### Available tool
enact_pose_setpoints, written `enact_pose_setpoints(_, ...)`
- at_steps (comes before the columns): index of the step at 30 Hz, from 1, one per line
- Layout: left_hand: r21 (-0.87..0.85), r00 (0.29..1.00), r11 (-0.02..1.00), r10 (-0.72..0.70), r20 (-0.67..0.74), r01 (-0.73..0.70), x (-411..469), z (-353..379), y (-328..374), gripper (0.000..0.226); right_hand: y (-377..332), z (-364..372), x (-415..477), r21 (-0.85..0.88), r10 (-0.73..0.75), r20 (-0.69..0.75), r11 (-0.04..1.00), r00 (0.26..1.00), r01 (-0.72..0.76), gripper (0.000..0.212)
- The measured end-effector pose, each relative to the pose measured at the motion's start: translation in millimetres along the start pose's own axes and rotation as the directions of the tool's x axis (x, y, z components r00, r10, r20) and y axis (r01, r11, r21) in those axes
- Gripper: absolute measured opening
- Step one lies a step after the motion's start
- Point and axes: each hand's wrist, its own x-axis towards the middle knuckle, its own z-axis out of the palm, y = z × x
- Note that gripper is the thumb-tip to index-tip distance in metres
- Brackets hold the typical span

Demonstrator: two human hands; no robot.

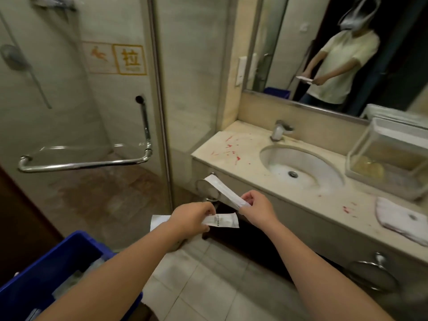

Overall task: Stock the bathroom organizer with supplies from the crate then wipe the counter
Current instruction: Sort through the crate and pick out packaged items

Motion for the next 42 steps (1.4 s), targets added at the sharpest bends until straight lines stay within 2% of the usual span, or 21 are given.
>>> enact_pose_setpoints(3, 0.021, 0.998, 0.998, 0.062, -0.012, -0.062, 21, -2, 30, 0.045, 14, -36, -4, 0.037, 0.018, -0.106, 0.999, 0.994, -0.014, 0.012)
enact_pose_setpoints(10, 0.013, 0.979, 0.980, 0.197, -0.052, -0.196, 67, -12, 89, 0.043, 41, -111, -9, 0.083, 0.088, -0.284, 0.994, 0.955, -0.067, 0.017)
enact_pose_setpoints(22, -0.131, 0.942, 0.941, 0.290, -0.171, -0.313, 180, -15, 177, 0.040, 78, -207, 19, 0.166, 0.185, -0.539, 0.980, 0.822, -0.112, 0.020)
enact_pose_setpoints(30, -0.205, 0.905, 0.889, 0.368, -0.216, -0.410, 297, -35, 223, 0.037, 86, -266, 87, 0.180, 0.223, -0.652, 0.974, 0.724, -0.138, 0.019)
enact_pose_setpoints(37, -0.171, 0.852, 0.844, 0.462, -0.246, -0.508, 384, -52, 259, 0.040, 93, -312, 142, 0.215, 0.265, -0.735, 0.964, 0.624, -0.157, 0.017)
enact_pose_setpoints(42, -0.140, 0.819, 0.815, 0.527, -0.225, -0.563, 429, -56, 283, 0.042, 105, -339, 167, 0.226, 0.283, -0.756, 0.959, 0.590, -0.171, 0.016)
